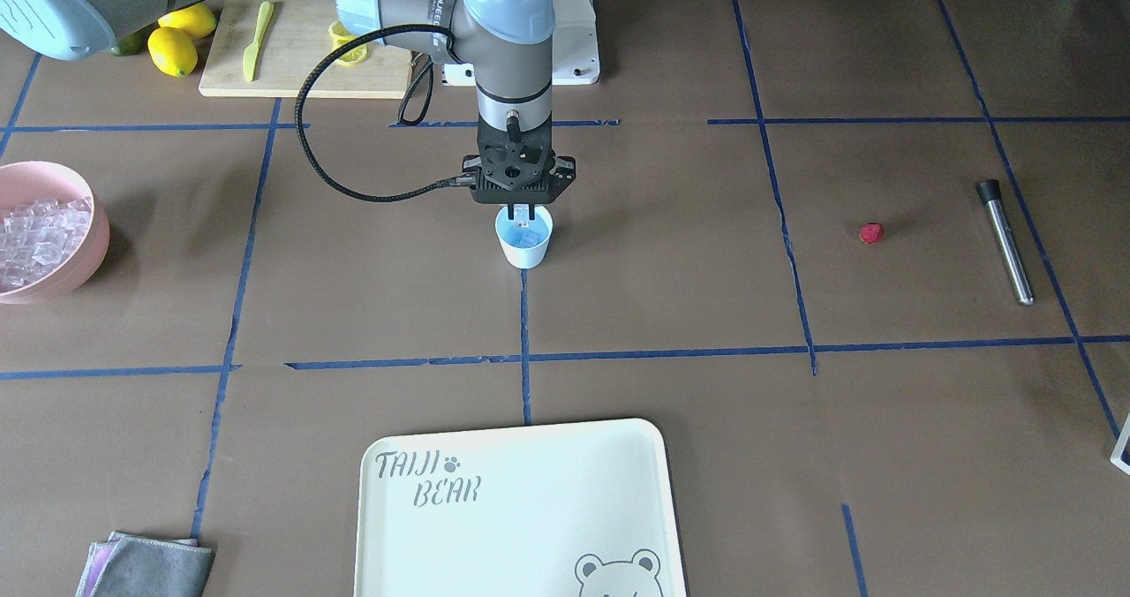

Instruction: Mash ice and strawberries in cup

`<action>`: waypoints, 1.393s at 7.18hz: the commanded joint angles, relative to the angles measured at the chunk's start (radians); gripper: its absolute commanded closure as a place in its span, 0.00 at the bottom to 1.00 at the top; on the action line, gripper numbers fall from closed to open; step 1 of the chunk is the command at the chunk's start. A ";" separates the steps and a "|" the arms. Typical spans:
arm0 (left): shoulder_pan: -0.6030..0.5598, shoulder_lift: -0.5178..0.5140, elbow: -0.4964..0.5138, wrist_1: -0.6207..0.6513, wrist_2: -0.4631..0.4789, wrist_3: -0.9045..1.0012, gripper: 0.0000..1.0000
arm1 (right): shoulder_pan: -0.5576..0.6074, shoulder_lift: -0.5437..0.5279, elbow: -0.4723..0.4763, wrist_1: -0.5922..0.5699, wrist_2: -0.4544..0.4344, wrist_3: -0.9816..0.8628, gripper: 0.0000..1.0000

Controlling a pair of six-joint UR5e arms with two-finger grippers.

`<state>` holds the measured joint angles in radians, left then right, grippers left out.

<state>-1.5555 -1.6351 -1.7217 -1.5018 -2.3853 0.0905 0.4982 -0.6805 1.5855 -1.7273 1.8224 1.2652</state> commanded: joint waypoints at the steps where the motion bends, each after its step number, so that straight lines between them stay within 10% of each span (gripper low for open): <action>1: 0.000 0.000 0.001 0.000 0.000 0.000 0.00 | 0.000 0.009 -0.010 0.000 0.000 -0.001 0.80; 6: 0.000 -0.002 -0.001 0.000 -0.002 -0.002 0.00 | 0.000 0.009 -0.005 0.002 0.000 -0.003 0.02; 10: 0.208 0.017 -0.039 -0.255 0.006 -0.422 0.00 | 0.038 0.004 0.042 0.000 0.009 -0.004 0.01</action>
<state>-1.4321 -1.6318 -1.7575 -1.6452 -2.3817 -0.1747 0.5142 -0.6730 1.6087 -1.7261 1.8252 1.2634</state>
